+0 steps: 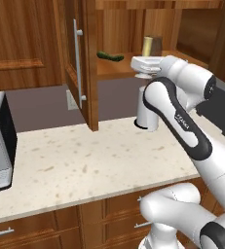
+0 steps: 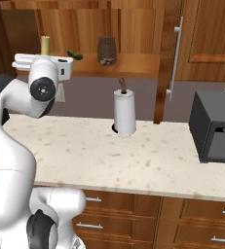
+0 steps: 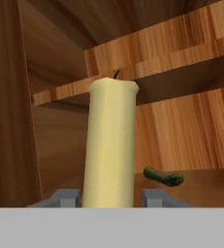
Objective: Pick the candle and jar from the dining table and place them in the open cabinet. Close the cabinet after placing the objects.
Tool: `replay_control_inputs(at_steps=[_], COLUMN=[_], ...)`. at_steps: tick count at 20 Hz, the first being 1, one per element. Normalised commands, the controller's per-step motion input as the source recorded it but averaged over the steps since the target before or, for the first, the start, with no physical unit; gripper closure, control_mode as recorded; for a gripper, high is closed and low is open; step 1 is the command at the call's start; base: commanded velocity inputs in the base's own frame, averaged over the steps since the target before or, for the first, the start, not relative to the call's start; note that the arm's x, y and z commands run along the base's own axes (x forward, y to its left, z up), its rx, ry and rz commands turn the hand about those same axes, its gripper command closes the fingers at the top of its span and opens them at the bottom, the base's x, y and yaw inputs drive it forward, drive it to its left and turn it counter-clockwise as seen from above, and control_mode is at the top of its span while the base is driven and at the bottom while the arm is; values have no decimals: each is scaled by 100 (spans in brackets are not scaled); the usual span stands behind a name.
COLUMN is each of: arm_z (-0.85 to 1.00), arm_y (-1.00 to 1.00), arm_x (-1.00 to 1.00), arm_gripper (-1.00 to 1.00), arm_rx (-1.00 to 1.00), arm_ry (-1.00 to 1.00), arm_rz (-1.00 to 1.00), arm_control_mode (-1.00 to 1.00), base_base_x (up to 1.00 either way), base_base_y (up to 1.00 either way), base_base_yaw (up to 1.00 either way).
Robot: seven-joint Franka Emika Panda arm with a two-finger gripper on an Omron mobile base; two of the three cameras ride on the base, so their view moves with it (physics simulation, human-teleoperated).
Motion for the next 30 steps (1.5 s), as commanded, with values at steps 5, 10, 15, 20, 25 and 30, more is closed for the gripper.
replay_control_inputs(at_steps=[5, 10, 15, 20, 25, 30], arm_z=[0, 0, 0, 0, 4, 0], arm_y=[0, 0, 0, 1, 0, 0], arm_x=[1, 7, 4, 0, 2, 12], arm_gripper=[100, 100, 100, 100, 100, 100], arm_rx=[1, -2, -10, -13, -10, -10], arm_ry=[0, 0, 0, 0, 0, 0], arm_rz=[7, 6, 1, 0, 0, 0], arm_control_mode=[-100, -100, -100, -100, -100, -100], base_base_x=[0, 0, 0, 0, 0, 0], base_base_y=[0, 0, 0, 0, 0, 0], base_base_yaw=[0, 0, 0, 0, 0, 0])
